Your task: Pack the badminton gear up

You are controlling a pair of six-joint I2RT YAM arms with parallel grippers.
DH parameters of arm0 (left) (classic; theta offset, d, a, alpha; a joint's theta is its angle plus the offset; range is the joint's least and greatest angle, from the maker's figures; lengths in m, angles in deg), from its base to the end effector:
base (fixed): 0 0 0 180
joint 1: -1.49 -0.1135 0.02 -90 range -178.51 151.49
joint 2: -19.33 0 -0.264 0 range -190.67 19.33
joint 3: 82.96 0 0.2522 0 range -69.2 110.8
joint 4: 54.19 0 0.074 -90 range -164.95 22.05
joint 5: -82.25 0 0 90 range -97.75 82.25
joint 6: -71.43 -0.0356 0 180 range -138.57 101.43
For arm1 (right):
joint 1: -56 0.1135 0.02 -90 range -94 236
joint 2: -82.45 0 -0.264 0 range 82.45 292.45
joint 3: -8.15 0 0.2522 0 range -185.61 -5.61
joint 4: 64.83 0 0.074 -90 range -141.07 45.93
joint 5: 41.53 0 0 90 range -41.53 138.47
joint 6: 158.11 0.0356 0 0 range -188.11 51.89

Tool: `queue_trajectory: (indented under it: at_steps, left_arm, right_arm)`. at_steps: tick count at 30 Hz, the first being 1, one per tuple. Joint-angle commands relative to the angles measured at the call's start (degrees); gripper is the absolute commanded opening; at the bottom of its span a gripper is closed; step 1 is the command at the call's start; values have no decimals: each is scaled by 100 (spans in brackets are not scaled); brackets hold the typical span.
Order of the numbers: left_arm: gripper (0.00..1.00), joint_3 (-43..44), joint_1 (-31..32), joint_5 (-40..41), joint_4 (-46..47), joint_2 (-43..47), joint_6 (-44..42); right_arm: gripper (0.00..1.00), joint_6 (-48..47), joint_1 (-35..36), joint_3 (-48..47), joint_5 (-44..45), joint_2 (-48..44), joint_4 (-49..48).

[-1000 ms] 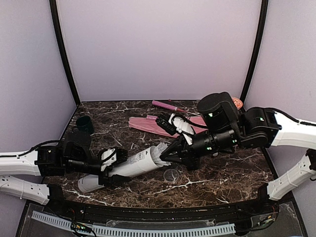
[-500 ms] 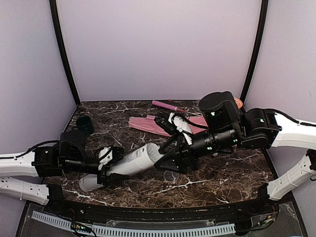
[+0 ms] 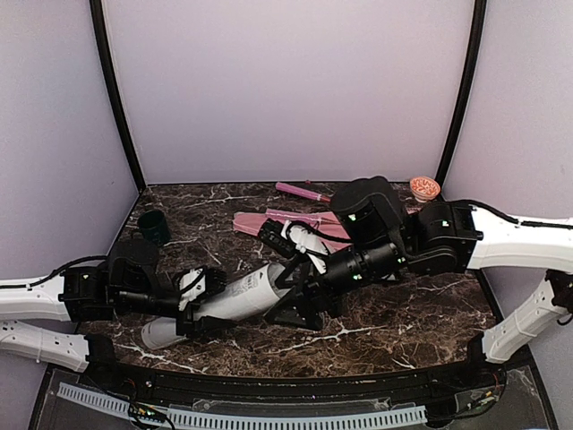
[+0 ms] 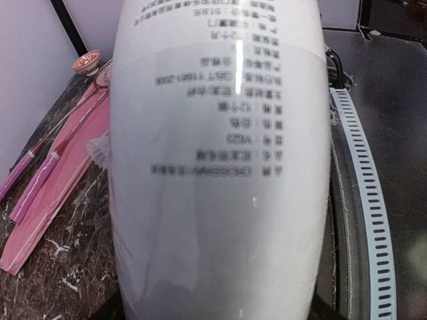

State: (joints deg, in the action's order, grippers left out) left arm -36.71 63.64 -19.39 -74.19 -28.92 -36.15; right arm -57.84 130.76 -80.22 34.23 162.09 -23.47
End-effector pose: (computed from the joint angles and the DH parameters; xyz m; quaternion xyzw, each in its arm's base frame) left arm 0.0858 -0.1777 0.2609 0.5722 0.5967 -0.2887 0.4829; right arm 0.0739 0.3045 0.3530 -0.5148 0.7045 0.4020 0.2776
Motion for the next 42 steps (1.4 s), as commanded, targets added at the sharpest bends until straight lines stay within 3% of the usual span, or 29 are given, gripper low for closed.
queue_trajectory:
  at_steps: [1, 14, 25, 28, 35, 38, 42]
  left_arm:
    - [48, -23, 34, -85, 320, 72, 24]
    - [48, 4, 25, 162, 169, 116, 8]
    - [48, 9, 33, 232, 41, -19, 7]
    - [48, 1, 34, 222, 66, -44, 4]
    - [48, 4, 33, 196, 91, -57, 19]
    - [48, 16, 34, 199, 75, -53, 18]
    - [48, 0, 33, 155, 93, -57, 31]
  right_arm:
    - [82, -66, 54, -186, -106, 254, -4]
    - [85, -35, 40, -2, -1033, 499, -782]
    - [83, 361, -717, 529, -569, -1253, -513]
    - [82, 618, -1169, 584, -20, -1698, -308]
    - [77, 1186, -3092, 816, 1213, -1833, 760]
    - [71, 896, -3242, 816, 2306, -1465, 1271]
    - [67, 616, -3410, 765, 2986, -800, 1662]
